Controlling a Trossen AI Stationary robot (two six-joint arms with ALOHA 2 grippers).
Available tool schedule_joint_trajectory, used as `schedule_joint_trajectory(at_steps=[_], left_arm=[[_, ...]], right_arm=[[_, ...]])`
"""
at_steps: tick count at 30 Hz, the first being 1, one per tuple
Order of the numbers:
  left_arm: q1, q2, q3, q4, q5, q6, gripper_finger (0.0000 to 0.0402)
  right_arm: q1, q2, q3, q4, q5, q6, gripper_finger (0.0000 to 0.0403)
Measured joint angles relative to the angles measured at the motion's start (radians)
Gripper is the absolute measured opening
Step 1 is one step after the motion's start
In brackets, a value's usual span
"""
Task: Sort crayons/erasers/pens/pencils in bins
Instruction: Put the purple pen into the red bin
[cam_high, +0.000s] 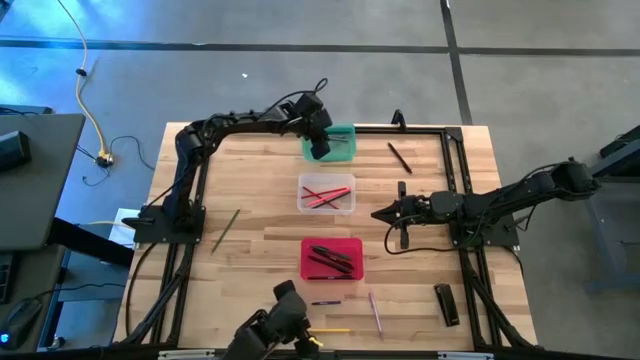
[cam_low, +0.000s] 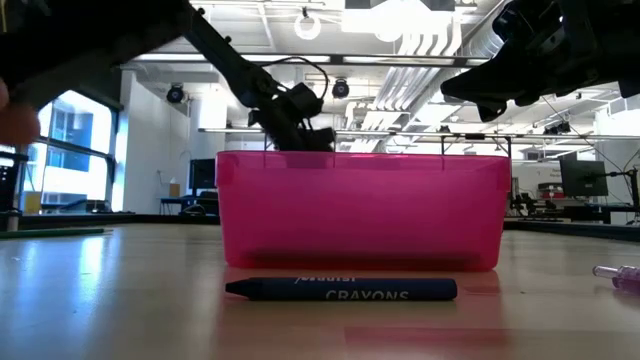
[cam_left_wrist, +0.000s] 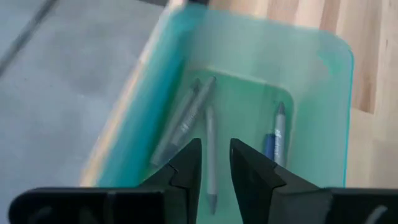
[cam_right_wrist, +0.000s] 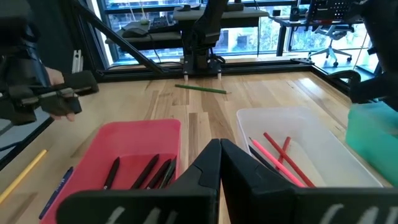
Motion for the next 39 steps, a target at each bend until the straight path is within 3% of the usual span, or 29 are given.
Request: schedule_joint_trajectory(at_steps=[5, 8, 11, 21, 30, 36, 39], left_arm=[[-0.014, -0.057, -0.028, 0.027, -0.015, 0.033, 0.0050], [-0.030, -0.109, -0.099, 0.124, 0.039, 0.023, 0.0022], [-0.048, -0.173, -0.214, 0.284, 0.083, -0.013, 0.0003], [-0.143, -0.491, -0.684, 0.767, 0.094, -0.107, 0.0001], [-0.278, -0.772, -1.070, 1.044, 0.087, -0.175, 0.0000], [-0.384, -0.846, -1.268, 1.277, 0.075, -0.252, 0.0000], [-0.444, -0.848, -1.343, 1.404, 0.011, -0.245, 0.0000]], right_arm=[[0.000, 0.000, 0.000, 0.004, 0.026, 0.003, 0.0000], [0.000, 0.000, 0.000, -0.001, 0.036, 0.019, 0.0000], [0.000, 0.000, 0.000, -0.004, 0.037, 0.028, 0.0000], [0.000, 0.000, 0.000, -0.008, 0.054, 0.019, 0.0000], [0.000, 0.000, 0.000, -0.020, 0.110, 0.022, 0.0000], [0.035, 0.000, 0.001, -0.019, 0.190, 0.030, 0.0000], [0.080, 0.000, 0.026, -0.063, 0.227, 0.044, 0.0000]])
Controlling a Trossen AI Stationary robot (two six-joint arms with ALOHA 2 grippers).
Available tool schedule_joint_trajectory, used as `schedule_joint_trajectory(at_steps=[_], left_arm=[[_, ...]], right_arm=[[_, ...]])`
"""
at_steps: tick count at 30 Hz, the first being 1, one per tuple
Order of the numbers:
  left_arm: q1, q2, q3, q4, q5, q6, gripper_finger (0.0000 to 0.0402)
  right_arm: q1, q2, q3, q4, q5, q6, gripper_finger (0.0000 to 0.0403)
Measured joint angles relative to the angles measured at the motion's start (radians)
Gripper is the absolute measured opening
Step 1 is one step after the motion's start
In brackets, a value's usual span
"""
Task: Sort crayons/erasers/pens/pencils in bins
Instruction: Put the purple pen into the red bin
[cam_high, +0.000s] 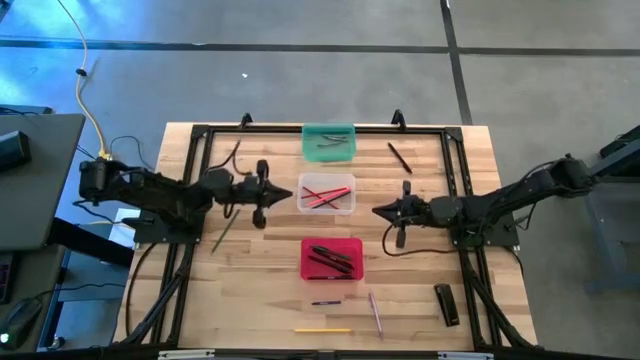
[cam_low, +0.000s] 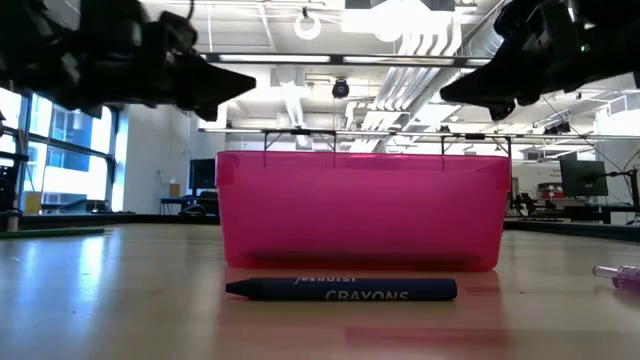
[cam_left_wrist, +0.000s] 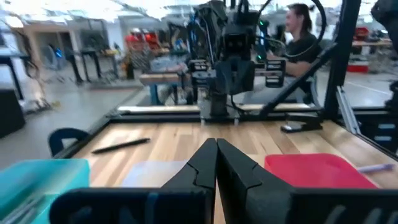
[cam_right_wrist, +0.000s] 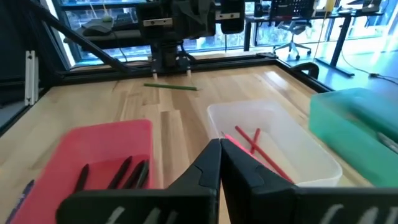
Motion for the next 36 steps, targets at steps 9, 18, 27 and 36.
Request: schedule_joint_trajectory(at_steps=[9, 18, 27, 36], left_arm=[[-0.098, 0.000, -0.115, 0.129, -0.112, -0.024, 0.0000], [-0.132, 0.000, -0.116, 0.139, -0.111, -0.035, 0.0000], [-0.133, 0.000, -0.116, 0.172, -0.111, -0.050, 0.0000], [-0.141, 0.001, -0.116, 0.149, -0.111, -0.050, 0.0000]], right_arm=[[0.176, 0.013, 0.175, -0.401, 0.200, 0.201, 0.0000], [0.308, 0.199, 0.358, -0.702, 0.303, 0.560, 0.0000], [0.381, 0.499, 0.688, -1.088, 0.189, 0.965, 0.0000], [0.451, 0.715, 0.969, -1.289, 0.030, 1.371, 0.0007]])
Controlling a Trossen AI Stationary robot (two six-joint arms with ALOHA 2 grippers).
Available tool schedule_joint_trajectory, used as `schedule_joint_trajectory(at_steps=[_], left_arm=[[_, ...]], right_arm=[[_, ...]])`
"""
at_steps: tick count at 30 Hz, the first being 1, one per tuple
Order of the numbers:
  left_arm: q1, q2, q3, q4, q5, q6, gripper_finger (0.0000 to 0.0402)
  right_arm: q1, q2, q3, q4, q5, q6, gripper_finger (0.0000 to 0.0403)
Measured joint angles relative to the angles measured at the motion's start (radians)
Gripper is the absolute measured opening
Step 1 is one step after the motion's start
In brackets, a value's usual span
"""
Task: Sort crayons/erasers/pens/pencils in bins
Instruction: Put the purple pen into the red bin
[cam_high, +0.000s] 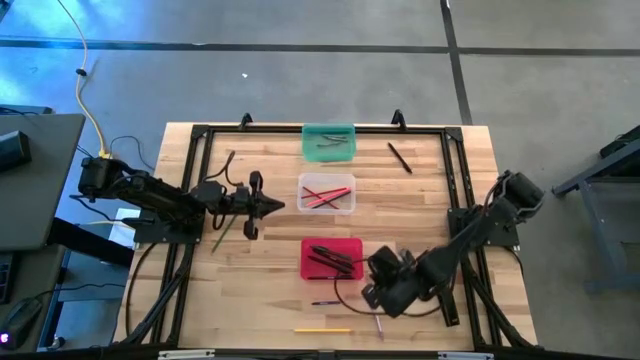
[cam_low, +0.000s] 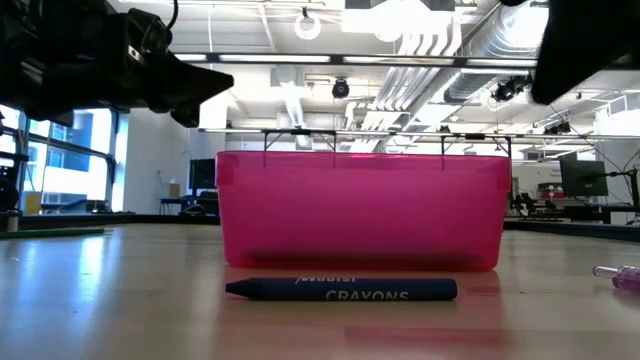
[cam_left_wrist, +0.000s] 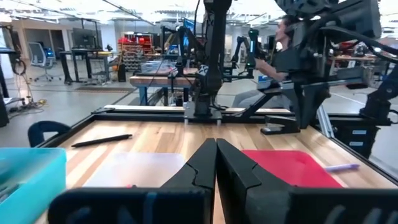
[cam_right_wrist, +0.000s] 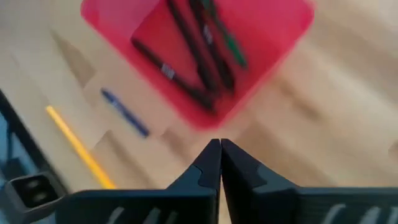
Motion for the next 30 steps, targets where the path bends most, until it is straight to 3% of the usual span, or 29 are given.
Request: schedule_joint_trajectory(at_steps=[7, 12, 16, 22, 30], left_arm=[[-0.018, 0.000, 0.000, -0.002, 0.000, 0.007, 0.0000], [-0.018, 0.000, 0.000, -0.003, 0.000, 0.007, 0.0000], [-0.018, 0.000, 0.000, -0.006, 0.000, 0.007, 0.0001], [-0.018, 0.000, 0.000, -0.007, 0.000, 0.008, 0.0001], [-0.018, 0.000, 0.000, -0.015, 0.000, 0.008, 0.0001]], right_arm=[[0.018, 0.117, 0.169, -0.199, -0.161, 0.259, 0.0086], [0.017, 0.190, 0.202, -0.156, -0.218, 0.311, 0.0148], [0.009, 0.243, 0.202, -0.114, -0.333, 0.326, 0.0176], [0.003, 0.284, 0.202, -0.092, -0.373, 0.367, 0.0183], [0.004, 0.357, 0.202, -0.032, -0.378, 0.365, 0.0150]])
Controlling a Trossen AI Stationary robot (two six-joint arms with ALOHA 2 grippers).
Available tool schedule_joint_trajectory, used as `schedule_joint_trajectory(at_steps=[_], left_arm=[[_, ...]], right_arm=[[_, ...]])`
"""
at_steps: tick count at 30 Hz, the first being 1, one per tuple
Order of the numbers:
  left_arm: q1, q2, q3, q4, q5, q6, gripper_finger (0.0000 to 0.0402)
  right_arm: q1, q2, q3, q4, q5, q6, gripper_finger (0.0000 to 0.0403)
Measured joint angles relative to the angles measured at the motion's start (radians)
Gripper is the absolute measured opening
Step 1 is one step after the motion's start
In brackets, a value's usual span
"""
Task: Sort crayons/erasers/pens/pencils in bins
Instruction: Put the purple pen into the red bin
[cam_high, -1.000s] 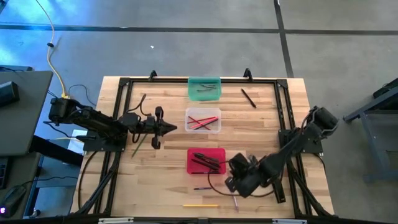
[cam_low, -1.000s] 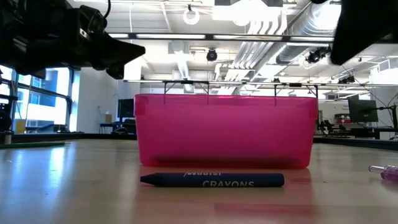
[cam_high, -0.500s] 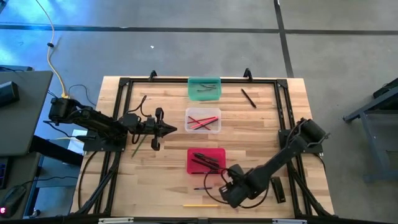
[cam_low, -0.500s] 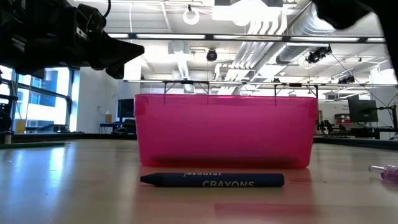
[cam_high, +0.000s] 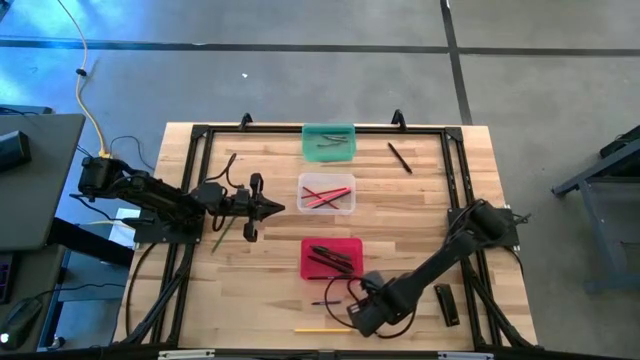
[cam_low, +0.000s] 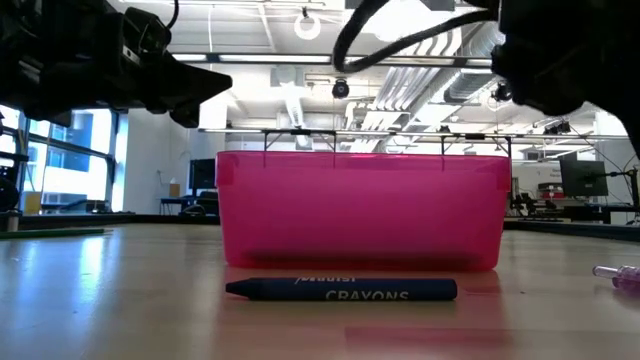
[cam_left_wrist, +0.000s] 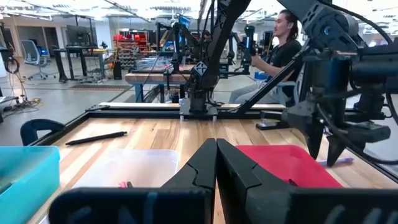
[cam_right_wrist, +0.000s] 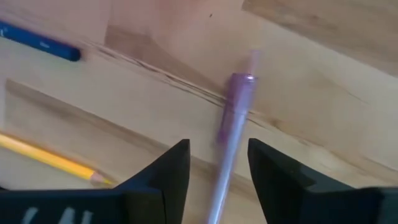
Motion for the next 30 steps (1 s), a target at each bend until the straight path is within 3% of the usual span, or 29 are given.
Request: schedule_joint_trajectory(at_steps=[18, 30], left_arm=[[0.000, 0.000, 0.000, -0.010, -0.004, 0.000, 0.0001], [0.000, 0.000, 0.000, -0.013, -0.004, 0.001, 0.0001]], right_arm=[[0.000, 0.053, 0.002, -0.012, -0.033, -0.025, 0.0025], [-0.003, 0.064, 0.181, -0.184, 0.005, -0.156, 0.0032]])
